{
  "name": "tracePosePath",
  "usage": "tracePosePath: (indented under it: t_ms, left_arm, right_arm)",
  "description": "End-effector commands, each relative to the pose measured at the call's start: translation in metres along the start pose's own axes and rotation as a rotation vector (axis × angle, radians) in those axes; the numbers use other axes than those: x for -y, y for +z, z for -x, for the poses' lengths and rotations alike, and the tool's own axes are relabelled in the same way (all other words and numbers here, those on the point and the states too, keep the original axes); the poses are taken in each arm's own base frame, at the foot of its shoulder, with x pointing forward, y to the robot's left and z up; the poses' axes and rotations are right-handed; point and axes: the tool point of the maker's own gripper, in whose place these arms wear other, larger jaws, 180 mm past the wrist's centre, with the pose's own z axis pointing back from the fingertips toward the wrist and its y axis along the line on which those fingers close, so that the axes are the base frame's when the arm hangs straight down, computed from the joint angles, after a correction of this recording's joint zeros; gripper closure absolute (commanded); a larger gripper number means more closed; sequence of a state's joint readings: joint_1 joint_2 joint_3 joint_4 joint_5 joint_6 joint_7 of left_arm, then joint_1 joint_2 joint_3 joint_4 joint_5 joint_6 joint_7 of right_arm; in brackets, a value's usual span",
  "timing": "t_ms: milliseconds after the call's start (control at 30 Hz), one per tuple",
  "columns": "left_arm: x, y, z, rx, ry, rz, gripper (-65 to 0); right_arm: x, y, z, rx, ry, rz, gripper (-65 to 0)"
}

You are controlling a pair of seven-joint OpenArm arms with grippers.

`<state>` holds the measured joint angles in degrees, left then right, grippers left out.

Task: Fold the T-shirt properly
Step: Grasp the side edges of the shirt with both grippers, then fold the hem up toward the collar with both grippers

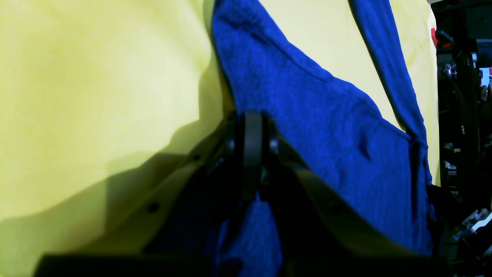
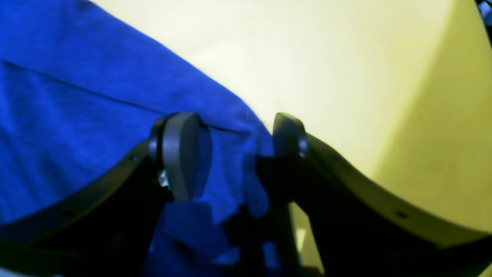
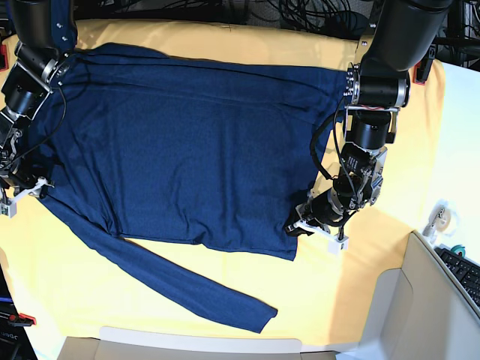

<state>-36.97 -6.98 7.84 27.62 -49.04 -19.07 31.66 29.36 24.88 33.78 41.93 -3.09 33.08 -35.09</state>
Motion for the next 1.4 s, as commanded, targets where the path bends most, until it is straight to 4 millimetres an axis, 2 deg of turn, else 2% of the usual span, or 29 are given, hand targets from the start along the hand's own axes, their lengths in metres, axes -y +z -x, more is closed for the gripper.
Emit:
tracePosePath:
  t_ms: [0, 133, 333, 500, 600, 667, 700, 800, 967, 1067, 1167, 1267, 1367]
  left_arm:
    - [0.002, -0.002, 0.009, -0.044, 0.004, -0.003, 0.0]
    - [0.002, -0.002, 0.009, -0.046, 0.004, -0.003, 0.0]
    - [0.001, -0.002, 0.010, -0.047, 0.005, -0.004, 0.0]
    - [0.001, -0.002, 0.010, -0.047, 0.005, -0.004, 0.0]
    - [0.001, -0.002, 0.010, -0.047, 0.005, -0.004, 0.0]
    - [0.001, -0.002, 0.010, -0.047, 0.005, -0.004, 0.0]
    - [0.001, -0.002, 0.011, -0.048, 0.006, -0.004, 0.0]
    - [-0.003, -0.001, 0.017, -0.055, 0.009, -0.009, 0.0]
    - [0.001, 0.000, 0.016, -0.057, 0.000, 0.000, 0.0]
    - [0.020, 0.003, 0.006, -0.067, -0.046, 0.041, 0.0]
    - [0.030, 0.008, 0.002, -0.070, -0.081, 0.064, 0.0]
    - [0.042, 0.013, -0.005, -0.057, -0.117, 0.091, 0.0]
    - [0.037, 0.020, -0.006, -0.049, -0.131, 0.087, 0.0]
  right_arm:
    - [0.010, 0.007, -0.024, 0.050, 0.009, 0.019, -30.4]
    - [0.011, 0.008, -0.025, 0.051, 0.003, 0.028, -30.3]
    - [0.027, 0.007, -0.022, 0.104, -0.043, 0.112, -30.3]
    - [0.024, 0.004, -0.017, 0.120, -0.043, 0.110, -30.3]
    - [0.016, 0.000, -0.006, 0.103, -0.046, 0.097, -30.1]
    - [0.015, 0.000, -0.004, 0.101, -0.045, 0.093, -26.7]
    - [0.012, -0.001, -0.003, 0.098, -0.044, 0.088, -22.1]
    - [0.002, -0.005, 0.001, 0.093, -0.052, 0.073, 0.0]
    - [-0.006, -0.007, 0.001, 0.099, -0.055, 0.060, 0.0]
    - [-0.007, -0.008, 0.000, 0.102, -0.059, 0.057, 0.0]
    - [-0.008, -0.007, -0.002, 0.107, -0.058, 0.054, 0.0]
    - [-0.007, 0.001, -0.017, 0.150, -0.034, 0.066, 0.0]
    - [-0.008, 0.011, -0.017, 0.181, 0.005, 0.083, 0.0]
